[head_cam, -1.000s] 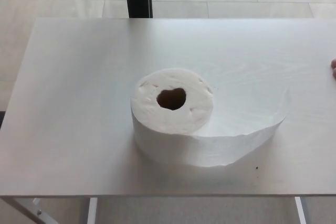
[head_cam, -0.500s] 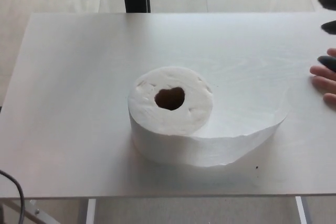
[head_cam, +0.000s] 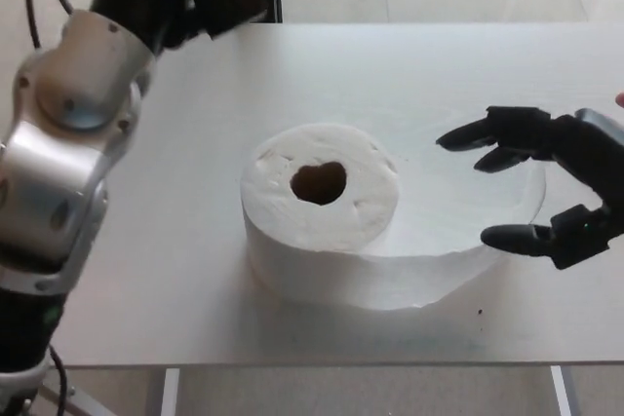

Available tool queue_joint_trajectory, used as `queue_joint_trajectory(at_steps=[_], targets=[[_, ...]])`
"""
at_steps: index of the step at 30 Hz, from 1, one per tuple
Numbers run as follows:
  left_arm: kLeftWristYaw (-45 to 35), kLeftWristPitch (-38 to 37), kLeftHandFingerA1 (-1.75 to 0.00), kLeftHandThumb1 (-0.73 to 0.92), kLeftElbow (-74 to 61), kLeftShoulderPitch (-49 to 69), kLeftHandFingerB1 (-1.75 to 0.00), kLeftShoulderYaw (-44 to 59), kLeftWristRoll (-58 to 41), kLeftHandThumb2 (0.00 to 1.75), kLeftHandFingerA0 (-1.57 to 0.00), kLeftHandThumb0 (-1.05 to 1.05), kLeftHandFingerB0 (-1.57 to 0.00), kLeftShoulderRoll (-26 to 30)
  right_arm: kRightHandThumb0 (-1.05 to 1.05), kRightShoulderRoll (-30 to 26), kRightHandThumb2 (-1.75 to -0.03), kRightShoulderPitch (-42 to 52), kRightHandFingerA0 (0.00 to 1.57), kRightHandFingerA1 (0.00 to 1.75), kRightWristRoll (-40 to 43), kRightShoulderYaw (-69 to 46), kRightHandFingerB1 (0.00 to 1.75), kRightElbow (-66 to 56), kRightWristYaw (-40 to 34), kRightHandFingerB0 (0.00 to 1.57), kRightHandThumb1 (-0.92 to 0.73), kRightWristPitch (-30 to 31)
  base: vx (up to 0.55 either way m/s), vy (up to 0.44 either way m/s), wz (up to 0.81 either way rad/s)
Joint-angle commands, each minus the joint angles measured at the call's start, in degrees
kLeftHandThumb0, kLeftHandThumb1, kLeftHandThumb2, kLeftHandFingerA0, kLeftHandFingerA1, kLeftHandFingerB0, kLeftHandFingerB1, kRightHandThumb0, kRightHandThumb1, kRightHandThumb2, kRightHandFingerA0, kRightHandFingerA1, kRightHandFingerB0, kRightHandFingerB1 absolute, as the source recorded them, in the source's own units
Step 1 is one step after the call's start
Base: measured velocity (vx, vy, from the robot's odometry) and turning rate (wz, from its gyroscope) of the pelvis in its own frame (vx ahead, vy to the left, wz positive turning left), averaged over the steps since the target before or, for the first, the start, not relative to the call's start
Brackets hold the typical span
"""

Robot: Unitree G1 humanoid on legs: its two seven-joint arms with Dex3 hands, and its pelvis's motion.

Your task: A toilet paper roll is kept in the middle of the desk infront of the robot. The robot places its left hand on the top of the toilet paper roll to hold it still and uses its right hand to tear off a piece of toilet paper from it and hands the paper to a person

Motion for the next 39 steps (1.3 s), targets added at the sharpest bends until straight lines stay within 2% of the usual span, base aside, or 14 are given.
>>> queue_joint_trajectory(at_steps=[1, 5, 15, 19, 20, 24, 28, 29, 30, 32, 34, 35, 36, 39], targets=[[3.65, 4.57, -0.49, 0.51, -3.21, 7.92, -0.45, -6.87, 11.92, 0.54, -0.56, -0.47, -0.53, 1.96, -0.61, -2.95, -0.56, 2.91, 0.53, 0.64, -7.12, 1.57, 0.40, -0.24, 1.59, 0.48, -0.48, -4.51, 0.00, 0.000, 0.00], [4.39, 4.45, -0.52, 0.51, -4.14, 11.90, -0.45, -8.68, 13.54, 0.54, -0.57, -0.50, -0.52, 1.51, -0.64, -4.31, -0.82, 4.25, 0.42, 0.61, -7.00, 2.04, 0.49, -1.68, 3.99, 0.35, -0.40, -2.16, 0.00, 0.000, 0.00], [5.50, 3.48, -0.57, 0.50, -5.77, 17.29, -0.46, -14.74, 20.84, 0.55, -0.61, -0.53, -0.56, 1.64, -0.65, -4.03, -0.57, 5.22, 0.51, 0.67, -9.18, 2.04, 0.39, -1.16, 3.25, 0.46, -0.51, -4.21, 0.00, 0.000, 0.00], [5.28, 3.52, -0.58, 0.51, -5.23, 18.56, -0.46, -14.67, 21.74, 0.55, -0.60, -0.54, -0.55, 1.59, -0.69, -4.28, -0.84, 4.65, 0.47, 0.66, -10.40, 2.12, 0.49, -1.08, 3.71, 0.38, -0.42, -3.97, 0.00, 0.000, 0.00], [5.53, 3.17, -0.59, 0.50, -4.85, 18.70, -0.46, -14.72, 22.31, 0.56, -0.61, -0.54, -0.55, 1.45, -0.63, -4.23, -0.57, 4.34, 0.47, 0.60, -10.69, 2.27, 0.38, -0.94, 3.92, 0.46, -0.52, -3.90, 0.00, 0.000, 0.00], [6.55, 2.08, -0.71, 0.38, -3.88, 18.87, -0.57, -16.22, 25.98, 0.77, -0.66, -0.54, -0.52, 1.26, -0.62, -3.16, -0.84, 3.48, 0.48, 0.69, -12.71, 3.16, 0.51, -1.49, 3.72, 0.38, -0.41, -3.13, 0.00, 0.000, 0.00], [6.10, 0.38, -0.70, 0.37, -3.43, 19.21, -0.57, -17.48, 28.58, 0.77, -0.66, -0.53, -0.52, 1.54, -0.54, -1.62, -0.57, 3.01, 0.52, 0.73, -15.72, 3.59, 0.42, -1.59, 1.13, 0.46, -0.53, -3.28, 0.00, 0.000, 0.00], [6.01, 0.22, -1.21, 0.46, -3.57, 19.42, -0.47, -17.78, 29.48, 0.55, -0.76, -0.52, -0.58, 1.73, -0.54, -1.14, -0.82, 2.85, 0.47, 0.71, -17.11, 3.68, 0.53, -1.18, -0.25, 0.39, -0.40, -3.89, 0.00, 0.000, 0.00], [6.07, -0.14, -1.21, 0.45, -3.34, 19.64, -0.46, -17.75, 29.81, 0.55, -0.85, -0.52, -0.58, 1.66, -0.51, -0.88, -0.56, 2.89, 0.45, 0.61, -18.82, 3.87, 0.41, -1.44, -1.05, 0.45, -0.52, -3.28, 0.00, 0.000, 0.00], [6.74, -0.89, -1.30, 0.47, -2.71, 20.71, -0.47, -17.59, 30.33, 0.57, -0.93, -0.52, -0.59, 1.28, -0.54, -0.65, -0.81, 3.22, 0.53, 0.74, -24.27, 4.58, 0.53, -1.56, -4.58, 0.38, -0.39, -3.53, 0.00, 0.000, 0.00], [7.20, -0.83, -1.17, 0.39, -2.33, 21.40, -0.58, -17.26, 30.73, 0.80, -0.90, -0.55, -0.51, 0.93, -0.49, -1.36, -0.56, 3.37, 0.62, 0.78, -29.05, 5.73, 0.41, -2.04, -5.67, 0.44, -0.52, -2.51, 0.00, 0.000, 0.00], [7.28, -0.79, -1.10, 0.39, -2.23, 21.60, -0.58, -17.06, 30.80, 0.76, -0.90, -0.52, -0.52, 0.89, -0.44, -1.68, -0.56, 3.51, 0.67, 0.82, -31.21, 6.27, 0.41, -2.26, -6.13, 0.44, -0.53, -1.91, 0.00, 0.000, 0.00], [7.36, -0.92, -1.10, 0.39, -2.32, 21.75, -0.58, -16.79, 30.77, 0.76, -0.91, -0.51, -0.51, 0.91, -0.43, -1.79, -0.57, 3.70, 0.79, 1.27, -33.69, 6.83, 0.43, -2.06, -7.80, 0.47, -0.51, -1.65, 0.00, 0.000, 0.00], [7.90, -1.24, -1.08, 0.49, -2.09, 22.02, -0.47, -16.11, 30.46, 0.55, -0.91, -0.46, -0.57, 0.40, -0.37, -1.96, -0.60, 3.97, 0.85, 1.35, -39.56, 8.30, 0.42, -1.45, -11.74, 0.50, -0.59, -0.73, 0.00, 0.000, 0.00]])
